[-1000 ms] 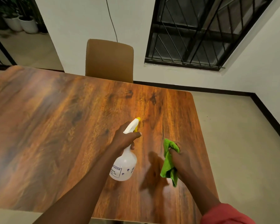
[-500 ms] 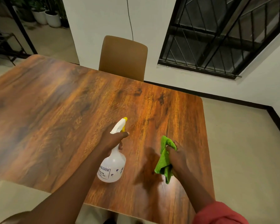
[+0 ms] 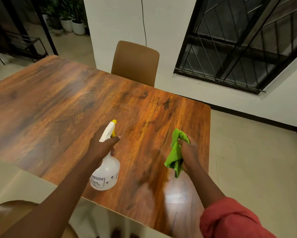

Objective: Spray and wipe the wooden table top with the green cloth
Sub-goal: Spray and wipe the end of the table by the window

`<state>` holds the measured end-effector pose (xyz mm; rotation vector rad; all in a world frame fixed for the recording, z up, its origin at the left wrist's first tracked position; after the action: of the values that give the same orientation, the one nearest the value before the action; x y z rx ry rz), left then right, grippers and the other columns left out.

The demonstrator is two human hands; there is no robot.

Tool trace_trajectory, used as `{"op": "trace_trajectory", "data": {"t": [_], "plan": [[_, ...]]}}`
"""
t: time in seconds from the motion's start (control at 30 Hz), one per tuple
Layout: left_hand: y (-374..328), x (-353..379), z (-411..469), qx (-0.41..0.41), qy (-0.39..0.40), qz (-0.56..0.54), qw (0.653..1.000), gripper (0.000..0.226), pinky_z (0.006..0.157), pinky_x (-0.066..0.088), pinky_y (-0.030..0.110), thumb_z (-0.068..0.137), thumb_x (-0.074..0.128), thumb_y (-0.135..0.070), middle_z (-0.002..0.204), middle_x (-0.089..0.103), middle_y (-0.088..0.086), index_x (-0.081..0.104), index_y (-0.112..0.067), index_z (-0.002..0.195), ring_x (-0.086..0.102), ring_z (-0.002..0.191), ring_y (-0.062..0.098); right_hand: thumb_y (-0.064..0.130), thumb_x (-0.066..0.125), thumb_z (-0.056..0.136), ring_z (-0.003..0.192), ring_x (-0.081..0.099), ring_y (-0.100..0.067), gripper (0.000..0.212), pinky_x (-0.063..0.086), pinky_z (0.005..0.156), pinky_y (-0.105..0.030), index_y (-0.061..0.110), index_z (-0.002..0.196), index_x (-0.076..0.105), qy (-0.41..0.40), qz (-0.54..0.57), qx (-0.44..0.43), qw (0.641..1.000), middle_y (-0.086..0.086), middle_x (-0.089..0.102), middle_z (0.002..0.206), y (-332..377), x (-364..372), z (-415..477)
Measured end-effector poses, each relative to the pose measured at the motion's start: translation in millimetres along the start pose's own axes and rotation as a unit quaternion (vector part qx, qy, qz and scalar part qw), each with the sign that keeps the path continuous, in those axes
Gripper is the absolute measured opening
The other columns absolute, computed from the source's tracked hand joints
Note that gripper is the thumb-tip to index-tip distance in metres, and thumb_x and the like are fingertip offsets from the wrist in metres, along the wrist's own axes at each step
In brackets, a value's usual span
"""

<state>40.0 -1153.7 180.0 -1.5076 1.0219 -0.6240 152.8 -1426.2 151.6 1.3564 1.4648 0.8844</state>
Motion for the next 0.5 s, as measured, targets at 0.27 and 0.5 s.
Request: {"op": "trace_trajectory", "data": {"t": [0.27, 0.5], "plan": [[-13.2, -4.0, -15.2, -0.006, -0.006, 0.006, 1.0, 0.017, 0.057, 0.043, 0.032, 0.085, 0.069, -0.01, 0.064, 0.049, 0.005, 0.057, -0.011, 0.098, 0.046, 0.041, 0.025, 0.002, 0.052, 0.092, 0.064, 0.062, -0.015, 0.026, 0.05, 0.053, -0.027, 0.018, 0.11, 0.061, 0.022, 0.082, 0.039, 0.996, -0.003, 0.065, 0.084, -8.2, -0.9, -29.5], [3.6, -10.2, -49.6, -0.027, 0.024, 0.017, 0.999, 0.025, 0.053, 0.043, 0.032, 0.083, 0.068, -0.01, 0.07, 0.052, 0.009, 0.056, -0.006, 0.105, 0.046, 0.041, 0.024, 0.0, 0.052, 0.088, 0.073, 0.063, -0.029, 0.023, 0.053, 0.066, -0.042, 0.014, 0.102, 0.065, -0.008, 0.129, 0.073, 0.989, -0.017, 0.066, 0.089, -43.8, -12.6, -73.6]]}}
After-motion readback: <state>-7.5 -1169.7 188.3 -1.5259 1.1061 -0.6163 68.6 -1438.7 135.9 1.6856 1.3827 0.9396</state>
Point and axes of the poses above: each hand's wrist, its own z-axis towards the middle knuckle, its own x-axis out of the palm, y = z × x, the point moved 4 cm from there along z, towards the middle knuckle
